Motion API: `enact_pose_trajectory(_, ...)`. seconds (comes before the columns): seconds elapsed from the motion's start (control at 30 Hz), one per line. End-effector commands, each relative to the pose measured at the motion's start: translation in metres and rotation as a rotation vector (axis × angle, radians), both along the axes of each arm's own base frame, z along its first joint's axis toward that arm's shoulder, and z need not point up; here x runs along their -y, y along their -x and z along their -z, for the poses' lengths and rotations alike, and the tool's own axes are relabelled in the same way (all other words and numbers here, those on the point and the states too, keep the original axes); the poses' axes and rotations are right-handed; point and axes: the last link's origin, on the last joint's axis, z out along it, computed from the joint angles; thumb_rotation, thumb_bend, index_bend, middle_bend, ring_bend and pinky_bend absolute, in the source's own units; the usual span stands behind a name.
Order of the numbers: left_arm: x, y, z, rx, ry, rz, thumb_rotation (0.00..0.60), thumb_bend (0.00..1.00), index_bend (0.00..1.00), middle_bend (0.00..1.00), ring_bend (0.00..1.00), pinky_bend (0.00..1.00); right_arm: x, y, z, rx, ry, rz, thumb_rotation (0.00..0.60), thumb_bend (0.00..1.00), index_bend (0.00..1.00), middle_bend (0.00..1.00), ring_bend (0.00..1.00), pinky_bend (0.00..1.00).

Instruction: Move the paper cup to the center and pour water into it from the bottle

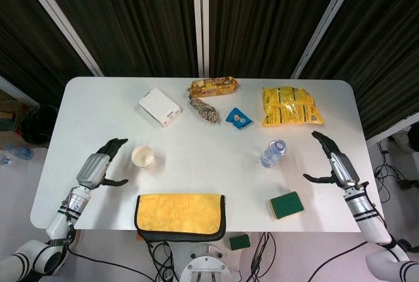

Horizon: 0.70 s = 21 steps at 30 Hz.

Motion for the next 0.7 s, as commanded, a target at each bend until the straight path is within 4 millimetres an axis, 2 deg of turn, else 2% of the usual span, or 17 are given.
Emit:
enact_pose_trajectory(0.03, 0.000, 0.000, 0.000, -0.005, -0.003, -0.001, 0.590, 0.00, 0.04, 0.08, 0.01, 0.17, 0.000, 0.000, -0.001, -0.003, 0.005, -0.003, 0.600, 0.09, 0.00, 0.00, 0.00, 0.00)
enact_pose_trajectory(0.23, -0.002, 0.002, 0.002, -0.007, 0.002, -0.015, 0.592, 0.00, 0.05, 0.08, 0.01, 0.17, -0.005, -0.001, -0.018, 0.002, 0.047, -0.044, 0.600, 0.09, 0.00, 0.00, 0.00, 0.00)
enact_pose_trajectory(0.53, -0.009, 0.002, 0.010, 0.030, -0.013, -0.032, 0.585, 0.00, 0.03, 0.08, 0.01, 0.17, -0.021, -0.012, -0.063, 0.096, 0.155, -0.111, 0.600, 0.08, 0.00, 0.00, 0.00, 0.00)
enact_pose_trajectory(0.7, -0.012, 0.001, 0.016, 0.031, 0.004, -0.040, 0.584, 0.00, 0.03, 0.08, 0.01, 0.17, -0.029, -0.018, -0.080, 0.098, 0.205, -0.142, 0.600, 0.08, 0.00, 0.00, 0.00, 0.00)
